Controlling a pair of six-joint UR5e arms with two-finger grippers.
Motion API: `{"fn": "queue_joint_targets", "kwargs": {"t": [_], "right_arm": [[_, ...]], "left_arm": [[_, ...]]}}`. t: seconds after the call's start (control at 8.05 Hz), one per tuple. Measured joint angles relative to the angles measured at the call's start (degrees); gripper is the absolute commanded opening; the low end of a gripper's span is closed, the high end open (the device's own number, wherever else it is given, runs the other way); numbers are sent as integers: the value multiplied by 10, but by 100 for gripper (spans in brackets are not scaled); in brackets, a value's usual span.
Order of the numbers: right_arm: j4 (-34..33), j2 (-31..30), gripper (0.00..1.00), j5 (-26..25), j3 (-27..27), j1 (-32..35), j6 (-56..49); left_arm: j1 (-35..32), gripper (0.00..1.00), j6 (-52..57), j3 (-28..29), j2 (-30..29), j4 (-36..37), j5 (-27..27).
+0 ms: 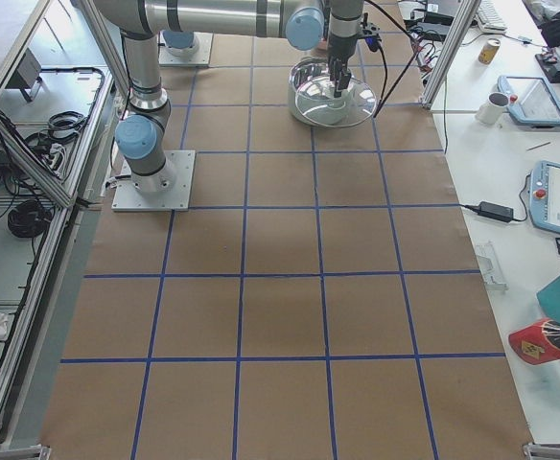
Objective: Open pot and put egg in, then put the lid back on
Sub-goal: 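Lift the glass lid aside with the right gripper while the left grasps the egg, then lift the tan egg out of the pink bowl with the left gripper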
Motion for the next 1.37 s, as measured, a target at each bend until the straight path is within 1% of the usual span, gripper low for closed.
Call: {"fn": "queue_joint_targets", "kwargs": {"t": [0.12,0.5,0.62,0.87,0.99,1.12,1.24,1.37], "right_arm": [[0,0,0,0,1,0,0],[1,0,0,1,2,0,0],[7,-1,0,2,2,0,0],[11,-1,0,3,2,0,0],[11,-1,0,3,2,0,0],[11,-1,0,4,3,0,0],[11,0,0,5,3,0,0],[11,0,0,6,3,0,0]], "left_arm": [[0,45,1,1,-1,2,0],[0,32,6,3,-1,3,-1],[0,26,7,4,-1,3,-1],[0,20,7,4,-1,3,-2],[0,12,7,5,-1,3,-2],[0,8,7,5,-1,3,-2],[0,0,7,5,0,2,-1],[0,0,7,5,1,2,-1]]}}
